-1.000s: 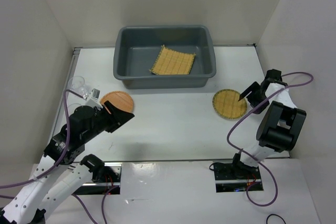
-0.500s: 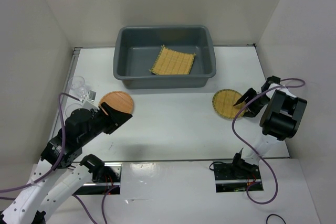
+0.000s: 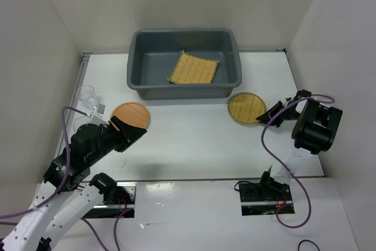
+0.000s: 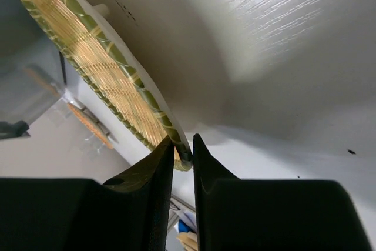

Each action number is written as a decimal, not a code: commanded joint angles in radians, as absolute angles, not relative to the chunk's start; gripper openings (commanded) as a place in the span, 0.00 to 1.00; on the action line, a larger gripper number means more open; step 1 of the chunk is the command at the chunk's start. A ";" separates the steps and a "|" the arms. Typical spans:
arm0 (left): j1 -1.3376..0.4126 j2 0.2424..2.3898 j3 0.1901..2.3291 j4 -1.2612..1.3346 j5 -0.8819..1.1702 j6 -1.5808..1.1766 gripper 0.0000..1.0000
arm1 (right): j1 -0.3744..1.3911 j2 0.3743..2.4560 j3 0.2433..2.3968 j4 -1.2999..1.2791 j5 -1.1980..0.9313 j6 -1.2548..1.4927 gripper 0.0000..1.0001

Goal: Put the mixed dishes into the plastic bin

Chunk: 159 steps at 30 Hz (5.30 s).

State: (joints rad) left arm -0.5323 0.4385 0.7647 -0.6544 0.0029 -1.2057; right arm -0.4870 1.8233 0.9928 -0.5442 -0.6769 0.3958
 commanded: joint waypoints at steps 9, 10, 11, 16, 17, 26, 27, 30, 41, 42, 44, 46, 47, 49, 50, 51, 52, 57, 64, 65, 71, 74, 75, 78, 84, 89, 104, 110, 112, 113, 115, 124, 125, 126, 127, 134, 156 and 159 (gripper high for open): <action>-0.528 0.413 0.753 -0.641 -0.006 -1.221 0.51 | -0.495 1.784 0.931 -0.310 -0.834 0.482 0.21; -0.528 0.413 0.753 -0.641 -0.006 -1.221 0.51 | -0.495 1.784 0.943 -0.299 -0.848 0.482 0.21; -0.528 0.413 0.753 -0.641 -0.006 -1.221 0.51 | -0.495 1.784 0.953 -0.290 -0.848 0.482 0.23; -0.528 0.403 0.753 -0.650 -0.006 -1.230 0.51 | -0.495 1.784 0.962 -0.236 -0.929 0.482 0.25; -0.528 0.393 0.753 -0.650 -0.006 -1.230 0.51 | -0.495 1.784 0.962 -0.236 -0.945 0.482 0.25; -0.528 0.383 0.744 -0.650 -0.006 -1.239 0.51 | -0.471 1.766 0.991 -0.232 -1.068 0.480 0.36; -0.528 0.383 0.744 -0.650 -0.006 -1.239 0.51 | -0.460 1.766 1.002 -0.232 -1.068 0.480 0.37; -0.528 0.383 0.744 -0.650 -0.006 -1.239 0.51 | -0.431 1.775 1.026 -0.232 -1.068 0.480 0.40; -0.528 0.364 0.744 -0.650 -0.015 -1.249 0.51 | -0.399 1.813 1.074 -0.230 -0.962 0.545 0.20; -0.528 0.351 0.744 -0.650 -0.015 -1.258 0.51 | -0.399 1.813 1.074 -0.230 -0.962 0.545 0.18; -0.528 0.342 0.733 -0.650 -0.015 -1.258 0.51 | -0.408 1.796 1.074 -0.255 -0.948 0.545 0.14; -0.528 0.342 0.733 -0.650 -0.015 -1.267 0.51 | -0.426 1.767 1.074 -0.310 -0.948 0.555 0.10; -0.528 0.333 0.723 -0.650 -0.015 -1.267 0.51 | -0.452 1.757 1.074 -0.328 -0.948 0.555 0.08; -0.528 0.324 0.712 -0.650 -0.015 -1.267 0.51 | -0.480 1.720 1.074 -0.404 -0.959 0.522 0.06; -0.528 0.324 0.712 -0.650 -0.024 -1.267 0.51 | -0.509 1.707 1.084 -0.438 -0.959 0.479 0.06; -0.528 0.324 0.712 -0.650 -0.025 -1.267 0.51 | -0.524 1.694 1.085 -0.469 -0.968 0.456 0.06; -0.528 0.324 0.703 -0.650 -0.025 -1.267 0.51 | -0.541 1.663 1.094 -0.526 -0.980 0.437 0.06; -0.528 0.333 0.693 -0.632 -0.025 -1.267 0.52 | -0.652 1.576 1.114 -0.658 -1.061 0.306 0.06; -0.528 0.333 0.684 -0.614 -0.025 -1.249 0.53 | -0.644 1.526 1.225 -0.672 -1.292 0.305 0.06; -0.528 0.342 0.684 -0.603 -0.025 -1.249 0.54 | -0.629 1.526 1.244 -0.649 -1.316 0.320 0.06; -0.528 0.360 0.684 -0.584 -0.034 -1.238 0.54 | -0.448 1.606 1.414 -0.535 -1.379 0.437 0.05; -0.528 0.360 0.684 -0.584 -0.043 -1.238 0.54 | -0.310 1.710 1.575 -0.511 -1.338 0.491 0.05; -0.528 0.350 0.684 -0.584 -0.043 -1.238 0.54 | -0.276 1.780 1.621 -0.511 -1.324 0.512 0.05; -0.528 0.341 0.684 -0.595 -0.052 -1.238 0.54 | -0.169 1.900 1.822 -0.520 -1.278 0.503 0.05; -0.528 0.296 0.675 -0.644 -0.083 -1.261 0.54 | -0.016 2.245 2.231 -0.607 -1.158 0.381 0.05; -0.528 0.287 0.696 -0.657 -0.104 -1.261 0.54 | 0.092 2.422 2.497 -0.713 -1.063 0.295 0.05; -0.528 0.407 0.735 -0.618 -0.156 -1.241 0.55 | 0.124 2.770 2.986 -0.900 -0.626 0.133 0.05; -0.528 0.446 0.756 -0.609 -0.156 -1.230 0.55 | 0.124 2.865 3.135 -0.976 -0.552 0.104 0.08; -0.528 0.457 0.756 -0.609 -0.156 -1.230 0.55 | 0.133 2.878 3.135 -0.986 -0.531 0.094 0.09; -0.528 0.457 0.756 -0.609 -0.156 -1.230 0.55 | 0.133 2.878 3.135 -0.997 -0.531 0.094 0.10; -0.528 0.457 0.756 -0.609 -0.156 -1.230 0.55 | 0.133 2.878 3.135 -0.997 -0.511 0.084 0.13; -0.528 0.425 0.747 -0.609 -0.156 -1.230 0.57 | 0.133 2.878 3.135 -1.019 -0.468 0.084 0.26; -0.528 0.425 0.747 -0.609 -0.156 -1.230 0.57 | 0.133 2.867 3.135 -1.019 -0.457 0.084 0.28; -0.528 0.425 0.747 -0.609 -0.156 -1.230 0.57 | 0.133 2.858 3.135 -1.029 -0.443 0.084 0.34; -0.528 0.425 0.747 -0.609 -0.156 -1.220 0.57 | 0.133 2.858 3.135 -1.029 -0.443 0.084 0.35; -0.528 0.578 0.847 -0.588 -0.196 -1.098 0.55 | 0.133 2.821 3.135 -1.072 -0.345 0.045 0.42; -0.184 1.003 0.773 -0.420 -0.063 -1.406 0.93 | 0.052 2.537 3.135 -1.212 -0.475 0.014 0.65; -0.184 0.960 0.773 -0.494 -0.106 -1.463 0.94 | 0.052 2.494 3.135 -1.232 -0.528 0.014 0.67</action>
